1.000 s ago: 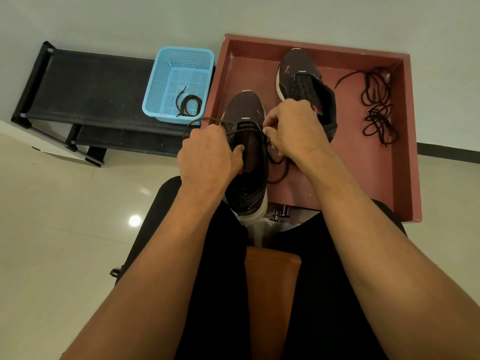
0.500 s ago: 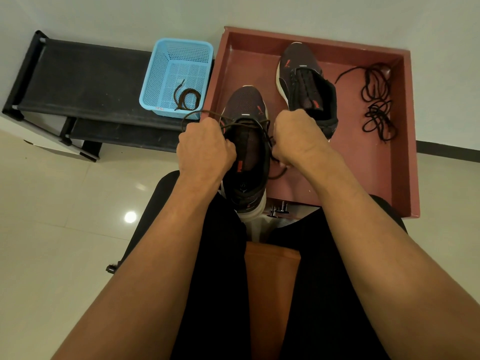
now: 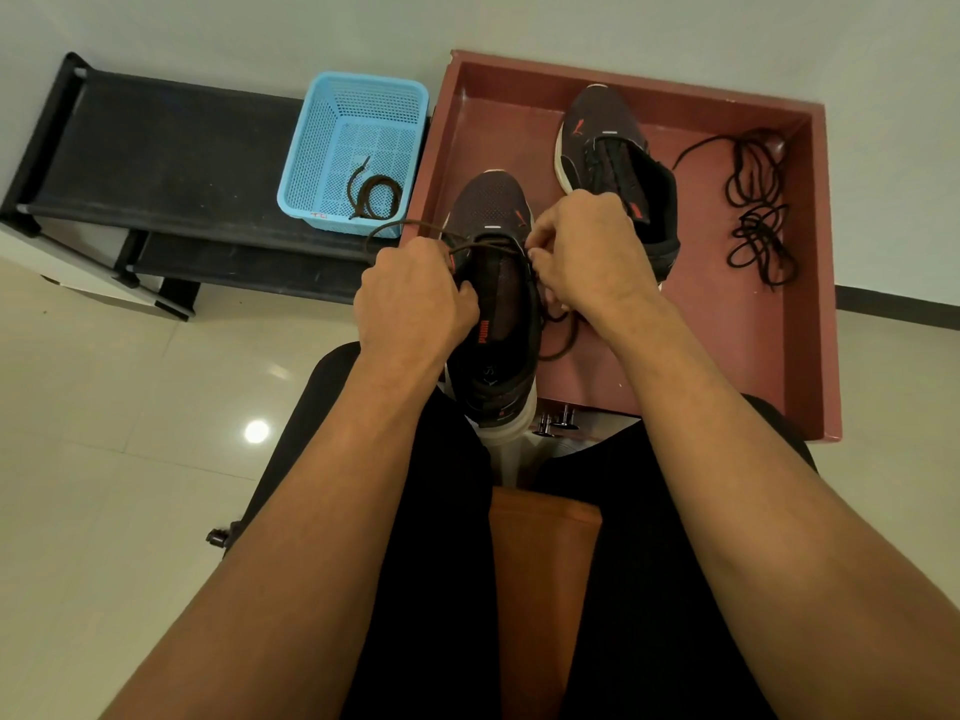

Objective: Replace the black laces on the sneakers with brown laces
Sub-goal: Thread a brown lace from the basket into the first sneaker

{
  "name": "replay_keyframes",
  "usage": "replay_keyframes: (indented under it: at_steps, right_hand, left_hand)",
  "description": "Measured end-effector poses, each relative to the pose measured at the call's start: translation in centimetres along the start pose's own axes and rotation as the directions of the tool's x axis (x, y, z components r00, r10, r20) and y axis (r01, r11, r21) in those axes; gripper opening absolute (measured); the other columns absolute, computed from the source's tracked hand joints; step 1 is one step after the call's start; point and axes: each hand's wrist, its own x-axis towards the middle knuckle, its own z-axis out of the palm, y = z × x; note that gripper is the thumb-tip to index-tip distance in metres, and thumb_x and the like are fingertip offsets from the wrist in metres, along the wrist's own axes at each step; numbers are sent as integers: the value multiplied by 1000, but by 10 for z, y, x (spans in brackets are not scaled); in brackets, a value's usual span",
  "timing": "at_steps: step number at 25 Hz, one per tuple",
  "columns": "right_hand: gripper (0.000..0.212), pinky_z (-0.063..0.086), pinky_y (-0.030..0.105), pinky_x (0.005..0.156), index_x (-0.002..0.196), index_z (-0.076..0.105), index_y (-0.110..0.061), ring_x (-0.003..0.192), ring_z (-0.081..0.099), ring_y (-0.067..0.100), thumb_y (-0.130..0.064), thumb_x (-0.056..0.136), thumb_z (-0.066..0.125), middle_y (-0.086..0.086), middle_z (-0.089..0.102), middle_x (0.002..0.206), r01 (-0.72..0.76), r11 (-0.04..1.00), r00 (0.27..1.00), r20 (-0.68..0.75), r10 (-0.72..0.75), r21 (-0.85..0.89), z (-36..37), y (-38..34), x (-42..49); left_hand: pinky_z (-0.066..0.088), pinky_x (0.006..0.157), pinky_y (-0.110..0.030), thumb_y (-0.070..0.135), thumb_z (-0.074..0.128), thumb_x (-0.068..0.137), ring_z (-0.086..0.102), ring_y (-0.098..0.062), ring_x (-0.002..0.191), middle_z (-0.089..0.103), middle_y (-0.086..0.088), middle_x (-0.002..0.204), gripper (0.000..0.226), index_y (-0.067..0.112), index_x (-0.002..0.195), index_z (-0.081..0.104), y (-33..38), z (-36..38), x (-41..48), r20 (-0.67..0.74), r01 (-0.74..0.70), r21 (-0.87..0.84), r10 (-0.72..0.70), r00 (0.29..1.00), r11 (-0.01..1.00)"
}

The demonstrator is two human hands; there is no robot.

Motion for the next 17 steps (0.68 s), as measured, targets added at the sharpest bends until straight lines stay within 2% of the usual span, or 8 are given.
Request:
replay_keyframes:
  at_steps: [3, 6, 8, 10, 11, 13, 15, 17]
  right_hand:
    - [6, 65, 37, 70, 90, 75, -15, 65, 71, 26, -10, 87, 75, 10, 69, 77, -50, 994, 998, 18, 52, -95, 2, 0, 0]
    - [8, 57, 29, 60, 89, 70, -6, 72, 72, 29, 0, 84, 73, 11, 66, 75, -53, 955, 964, 236, 126, -292, -4, 0, -11]
    - [13, 47, 24, 47, 80, 63, -6, 54, 69, 18, 1, 90, 67, 4, 65, 59, -4, 931, 898, 408, 164, -365, -7, 0, -20]
    - [20, 46, 21, 43, 76, 61, -8, 38, 63, 10, -1, 94, 65, 0, 65, 48, -16, 929, 856, 475, 203, -369, -9, 0, -23]
    - [16, 48, 21, 42, 80, 64, -7, 38, 64, 10, -3, 95, 66, 1, 67, 52, -53, 940, 873, 441, 208, -338, -10, 1, -22]
    - [3, 52, 20, 43, 96, 71, -10, 44, 69, 14, -13, 97, 71, 6, 71, 69, -107, 973, 959, 237, 156, -206, -10, 5, -17]
    - [9, 49, 14, 41, 104, 74, -15, 43, 66, 9, -21, 98, 73, 8, 72, 79, -62, 995, 997, 43, 65, -77, -9, 5, -12]
    - [6, 54, 16, 48, 102, 76, -19, 41, 64, 6, -22, 97, 73, 5, 71, 75, -4, 1000, 1000, 23, 4, -16, -7, 2, -7]
  left_hand:
    - [44, 72, -38, 34, 71, 92, 66, -36, 96, 66, -14, 102, 24, 12, 102, 67, -2, 3, 2, 9, 8, 4, -8, 1000, 1000]
    - [43, 75, -37, 34, 71, 92, 65, -39, 100, 67, -16, 104, 28, 9, 103, 66, -6, 4, 5, 18, 22, 10, -22, 1000, 1000]
    - [44, 76, -38, 35, 71, 91, 65, -39, 101, 67, -17, 105, 28, 9, 102, 66, -7, 4, 7, 23, 26, 15, -26, 999, 1000]
    - [45, 74, -38, 35, 71, 92, 66, -38, 100, 67, -15, 104, 26, 11, 101, 66, -7, 4, 6, 36, 19, 13, -19, 999, 1000]
    - [45, 74, -39, 35, 71, 92, 66, -37, 100, 67, -14, 105, 25, 12, 102, 66, -6, 3, 5, 44, 16, 15, -17, 999, 1000]
    - [46, 75, -40, 34, 71, 93, 66, -37, 102, 67, -14, 108, 24, 14, 106, 67, -4, 1, 4, 58, 13, 18, -14, 998, 1000]
    - [45, 76, -40, 34, 71, 94, 66, -38, 104, 67, -13, 110, 23, 16, 108, 67, -2, 0, 4, 66, 10, 18, -11, 998, 1000]
    - [44, 76, -40, 34, 71, 94, 66, -38, 105, 67, -13, 110, 22, 16, 106, 67, -2, -1, 3, 67, 4, 25, -6, 998, 1000]
